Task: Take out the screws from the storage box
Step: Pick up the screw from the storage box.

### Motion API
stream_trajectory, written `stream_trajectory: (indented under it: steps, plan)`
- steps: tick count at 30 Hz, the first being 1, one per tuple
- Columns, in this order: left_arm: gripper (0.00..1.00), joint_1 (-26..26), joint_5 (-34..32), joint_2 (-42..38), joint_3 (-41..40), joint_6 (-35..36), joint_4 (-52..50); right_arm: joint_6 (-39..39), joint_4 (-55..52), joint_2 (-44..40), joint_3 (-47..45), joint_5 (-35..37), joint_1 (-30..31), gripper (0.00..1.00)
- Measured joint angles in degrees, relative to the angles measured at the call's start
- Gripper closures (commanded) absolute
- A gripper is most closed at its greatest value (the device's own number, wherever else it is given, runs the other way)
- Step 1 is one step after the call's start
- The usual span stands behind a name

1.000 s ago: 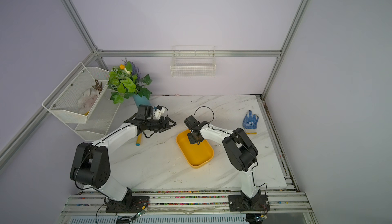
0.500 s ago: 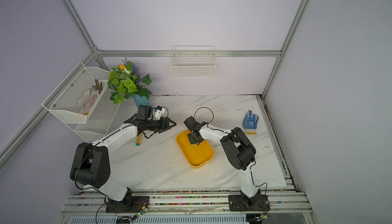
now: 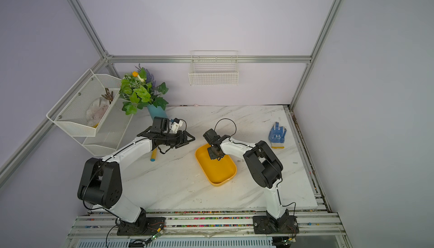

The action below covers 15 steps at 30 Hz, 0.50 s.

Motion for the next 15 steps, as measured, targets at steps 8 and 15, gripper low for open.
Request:
stream_trajectory:
  steps: [8, 15]
  plan:
    - [0.37, 0.0, 0.0, 0.0, 0.0, 0.4, -0.2, 0.5, 0.1, 0.1, 0.0, 0.1, 0.0, 0.87]
    - [0.37, 0.0, 0.0, 0.0, 0.0, 0.4, -0.2, 0.5, 0.4, 0.1, 0.0, 0.3, -0.1, 0.94]
